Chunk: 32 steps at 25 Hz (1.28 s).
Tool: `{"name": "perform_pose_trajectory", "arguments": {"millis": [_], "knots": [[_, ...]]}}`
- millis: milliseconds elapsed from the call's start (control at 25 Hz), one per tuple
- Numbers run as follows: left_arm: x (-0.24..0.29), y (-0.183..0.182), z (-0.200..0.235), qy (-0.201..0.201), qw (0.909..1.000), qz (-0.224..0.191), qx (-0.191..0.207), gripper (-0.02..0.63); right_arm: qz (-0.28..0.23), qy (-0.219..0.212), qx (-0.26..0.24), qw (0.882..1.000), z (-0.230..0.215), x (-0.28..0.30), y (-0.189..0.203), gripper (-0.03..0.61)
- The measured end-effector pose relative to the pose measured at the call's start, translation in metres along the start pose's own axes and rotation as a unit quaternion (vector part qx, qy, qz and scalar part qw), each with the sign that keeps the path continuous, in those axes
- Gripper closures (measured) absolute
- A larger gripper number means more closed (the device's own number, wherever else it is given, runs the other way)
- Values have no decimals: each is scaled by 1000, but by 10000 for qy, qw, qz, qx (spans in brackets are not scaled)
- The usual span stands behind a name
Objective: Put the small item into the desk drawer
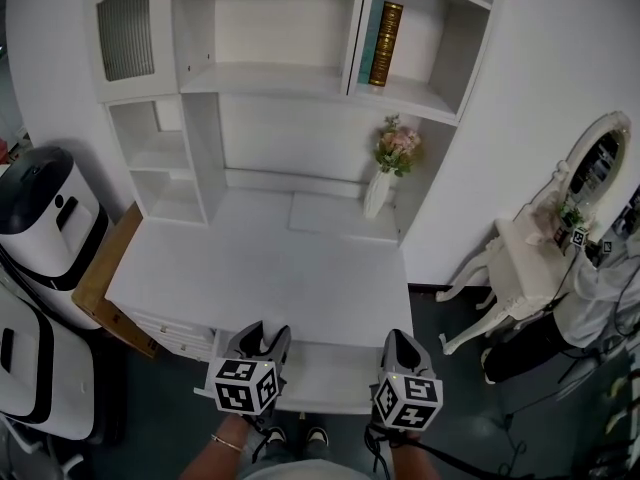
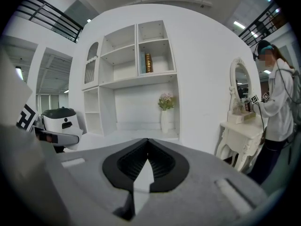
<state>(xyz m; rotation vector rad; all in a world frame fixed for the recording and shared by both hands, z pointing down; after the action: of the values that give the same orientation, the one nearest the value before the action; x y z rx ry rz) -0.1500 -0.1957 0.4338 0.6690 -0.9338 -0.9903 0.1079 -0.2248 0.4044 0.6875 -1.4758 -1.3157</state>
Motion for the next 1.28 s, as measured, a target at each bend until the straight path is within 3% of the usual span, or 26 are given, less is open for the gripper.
{"name": "perform_pose_trajectory", "arguments": {"millis": [400, 680, 880, 1080, 1280], "knots": [[30, 25, -23, 433, 9976, 503, 177, 442, 256, 573, 179, 9979, -34, -24, 24, 574], [48, 69, -14, 581, 9865, 1472, 427, 442, 605, 754, 315, 9948, -44, -33, 57, 574], [58, 106, -1, 799, 9641, 2463, 584, 442, 796, 837, 409, 9925, -48, -37, 76, 574], [70, 134, 10, 840, 9451, 3046, 836, 442, 1003, 939, 533, 9891, -53, -39, 97, 574], [89, 161, 20, 945, 9159, 3615, 1465, 442, 1162, 1022, 607, 9861, -57, -41, 108, 574]]}}
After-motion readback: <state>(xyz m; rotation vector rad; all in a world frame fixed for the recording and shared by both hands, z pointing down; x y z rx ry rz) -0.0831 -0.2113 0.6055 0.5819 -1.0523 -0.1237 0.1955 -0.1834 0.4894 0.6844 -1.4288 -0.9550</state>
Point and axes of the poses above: the fingertips, and each gripper's own axes: x forward along the fingers, z to its left, y out of its underside, the point moved 6 cm from there along -x, backward along the fingers, and after that the axes turned 11 degrees about -x, right-handed, at the moved point
